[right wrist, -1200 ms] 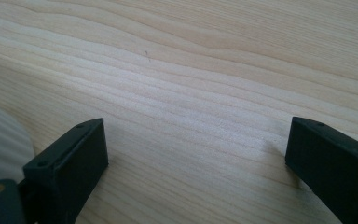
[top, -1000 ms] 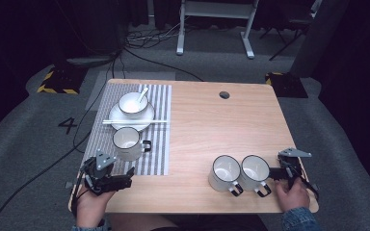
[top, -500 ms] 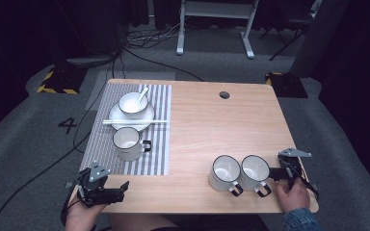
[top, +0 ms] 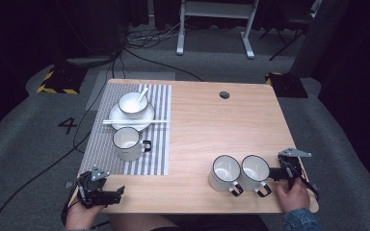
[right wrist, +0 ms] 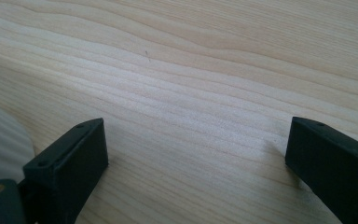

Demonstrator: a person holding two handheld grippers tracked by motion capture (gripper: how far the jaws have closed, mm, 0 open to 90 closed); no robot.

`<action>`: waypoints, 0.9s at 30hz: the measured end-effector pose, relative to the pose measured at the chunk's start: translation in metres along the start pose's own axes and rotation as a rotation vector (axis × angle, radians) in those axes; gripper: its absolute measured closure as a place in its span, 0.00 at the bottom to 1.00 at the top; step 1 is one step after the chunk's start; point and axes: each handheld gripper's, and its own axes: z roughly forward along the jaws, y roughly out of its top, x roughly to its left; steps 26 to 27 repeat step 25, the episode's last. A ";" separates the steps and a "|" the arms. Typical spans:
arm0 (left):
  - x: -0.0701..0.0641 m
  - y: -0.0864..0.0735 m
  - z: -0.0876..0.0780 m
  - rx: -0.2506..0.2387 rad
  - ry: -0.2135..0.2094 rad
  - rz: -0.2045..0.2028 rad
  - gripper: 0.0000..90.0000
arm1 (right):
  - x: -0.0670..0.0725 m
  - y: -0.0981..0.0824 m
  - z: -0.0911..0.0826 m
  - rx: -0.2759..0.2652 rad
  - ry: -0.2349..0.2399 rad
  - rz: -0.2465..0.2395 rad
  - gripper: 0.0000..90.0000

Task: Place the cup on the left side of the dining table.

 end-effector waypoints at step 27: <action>0.002 -0.036 0.021 -0.239 0.029 -0.025 0.00 | 0.000 0.000 0.000 0.001 -0.001 0.001 0.06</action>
